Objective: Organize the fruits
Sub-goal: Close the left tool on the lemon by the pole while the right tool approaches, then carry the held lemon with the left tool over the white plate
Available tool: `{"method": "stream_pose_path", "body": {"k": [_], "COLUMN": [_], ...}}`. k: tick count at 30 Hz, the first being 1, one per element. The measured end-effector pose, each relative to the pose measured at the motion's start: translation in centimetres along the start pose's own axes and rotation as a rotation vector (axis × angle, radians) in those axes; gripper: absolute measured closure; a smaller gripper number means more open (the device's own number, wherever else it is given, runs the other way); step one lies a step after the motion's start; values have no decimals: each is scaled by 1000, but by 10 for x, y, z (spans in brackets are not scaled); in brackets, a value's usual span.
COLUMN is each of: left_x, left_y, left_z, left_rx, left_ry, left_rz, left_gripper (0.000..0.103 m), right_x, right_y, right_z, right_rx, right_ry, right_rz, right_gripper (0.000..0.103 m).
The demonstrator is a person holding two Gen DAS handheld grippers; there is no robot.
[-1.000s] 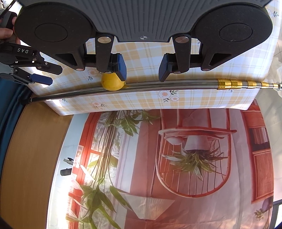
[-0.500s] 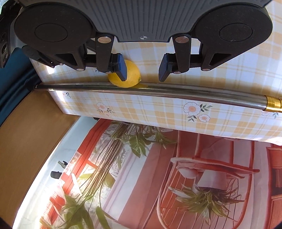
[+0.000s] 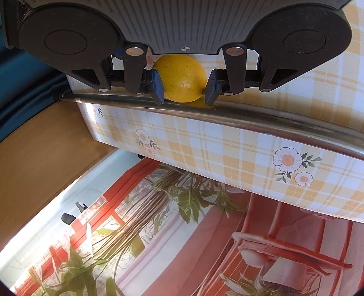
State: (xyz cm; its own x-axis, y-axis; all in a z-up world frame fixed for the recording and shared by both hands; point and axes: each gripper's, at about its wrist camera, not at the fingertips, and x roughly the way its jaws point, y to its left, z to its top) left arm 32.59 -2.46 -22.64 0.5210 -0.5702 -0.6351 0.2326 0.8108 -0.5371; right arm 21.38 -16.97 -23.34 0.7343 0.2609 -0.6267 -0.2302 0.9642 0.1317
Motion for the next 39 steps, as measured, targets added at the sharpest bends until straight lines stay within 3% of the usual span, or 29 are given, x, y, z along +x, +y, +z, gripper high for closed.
{"method": "stream_pose_path", "body": {"k": [16,21,30,39], "left_x": [-11,-12,-12,-19], "left_y": [-12,-10,3,-4], "left_z": [-13,-14,-15,-23], "left_rx": [121,122,46,75], "left_ry": [25,25,23,36], "left_rz": [-7,-13,-50,-48], "left_gripper": [61,61,61,61], "right_x": [10,11,15,6], "right_y": [7,6,6,10], "right_z": [5,5,5,0], "right_rx": [-31,-6,-8,6], "right_ry": [-2,11,14,17], "right_rz": [9,32,25,41], "right_gripper": [48,55,55,56]}}
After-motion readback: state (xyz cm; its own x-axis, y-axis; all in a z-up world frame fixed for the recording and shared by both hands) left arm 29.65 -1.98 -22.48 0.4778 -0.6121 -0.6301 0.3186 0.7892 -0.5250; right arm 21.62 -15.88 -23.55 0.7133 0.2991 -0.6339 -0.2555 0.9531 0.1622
